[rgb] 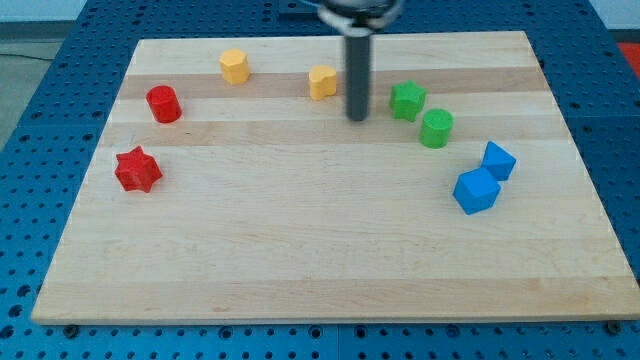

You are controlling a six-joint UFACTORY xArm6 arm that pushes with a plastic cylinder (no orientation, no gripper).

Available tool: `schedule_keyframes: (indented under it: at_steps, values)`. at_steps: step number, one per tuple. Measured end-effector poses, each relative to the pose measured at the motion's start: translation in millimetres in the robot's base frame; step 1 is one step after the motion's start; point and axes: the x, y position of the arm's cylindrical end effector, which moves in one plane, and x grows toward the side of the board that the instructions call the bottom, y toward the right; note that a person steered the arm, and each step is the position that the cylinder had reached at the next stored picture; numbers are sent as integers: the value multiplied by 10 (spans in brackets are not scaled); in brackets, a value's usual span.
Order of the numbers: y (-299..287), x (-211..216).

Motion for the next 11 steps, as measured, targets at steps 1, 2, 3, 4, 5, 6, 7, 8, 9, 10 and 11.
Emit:
schedule_keyframes:
  at_steps: [1, 2, 3, 4, 5, 6, 7, 8, 9, 10, 11]
  values:
    - [659, -72]
    - [473, 239]
    - [272, 596]
    - [-150, 703]
    - [4, 916]
    - [501, 688]
    - [1109, 598]
    - [442, 547]
    - [-233, 191]
    - [-647, -86]
    - [-893, -180]
